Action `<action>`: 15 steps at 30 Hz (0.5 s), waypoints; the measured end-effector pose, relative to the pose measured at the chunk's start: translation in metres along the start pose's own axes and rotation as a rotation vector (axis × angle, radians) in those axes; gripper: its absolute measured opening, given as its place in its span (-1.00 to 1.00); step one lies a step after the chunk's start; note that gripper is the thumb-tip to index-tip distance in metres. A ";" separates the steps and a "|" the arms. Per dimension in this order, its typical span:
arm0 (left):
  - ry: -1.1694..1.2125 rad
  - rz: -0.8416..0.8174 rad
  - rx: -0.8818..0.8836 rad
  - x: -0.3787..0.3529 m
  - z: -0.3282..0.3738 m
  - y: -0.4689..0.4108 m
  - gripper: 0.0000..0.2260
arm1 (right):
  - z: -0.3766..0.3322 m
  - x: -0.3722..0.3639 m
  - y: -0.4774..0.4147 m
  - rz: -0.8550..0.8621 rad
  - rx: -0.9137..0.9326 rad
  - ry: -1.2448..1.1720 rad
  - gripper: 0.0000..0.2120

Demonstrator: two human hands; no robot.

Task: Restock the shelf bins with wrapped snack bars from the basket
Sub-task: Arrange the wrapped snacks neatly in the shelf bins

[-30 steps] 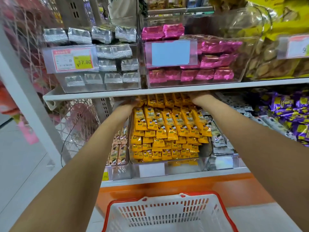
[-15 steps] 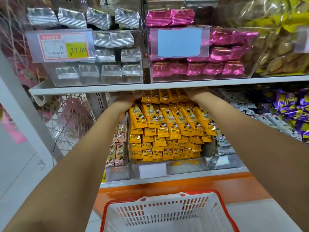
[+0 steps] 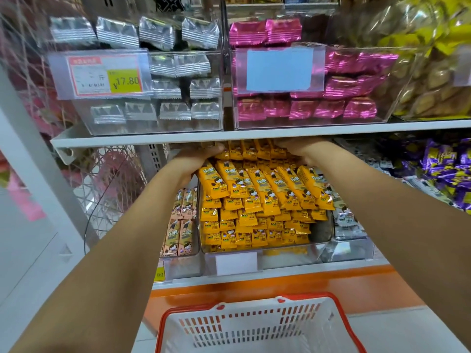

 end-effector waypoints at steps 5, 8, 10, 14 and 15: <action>-0.061 0.182 0.027 -0.003 0.002 0.026 -0.51 | -0.004 0.004 0.013 0.063 0.091 0.187 -0.53; -0.200 0.179 0.069 -0.013 -0.008 0.043 -0.24 | -0.002 0.004 0.010 0.112 0.089 0.343 -0.49; -0.243 0.116 0.019 -0.020 -0.011 0.049 -0.32 | -0.001 0.003 0.011 0.143 0.048 0.392 -0.43; -0.219 0.016 0.029 -0.023 -0.008 0.053 -0.57 | 0.003 0.001 0.011 0.211 0.115 0.429 -0.47; -0.183 -0.005 0.038 -0.023 -0.006 0.054 -0.60 | 0.004 0.002 0.014 0.225 0.144 0.441 -0.48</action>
Point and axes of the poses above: each hand's wrist, its own y-axis away from the middle knuckle, its own x-axis out of the back of the hand, z = x × y, the point moved 1 cm from there along -y, towards the middle knuckle, and after that the axes turned 3 degrees about -x, right-handed, at the moved point
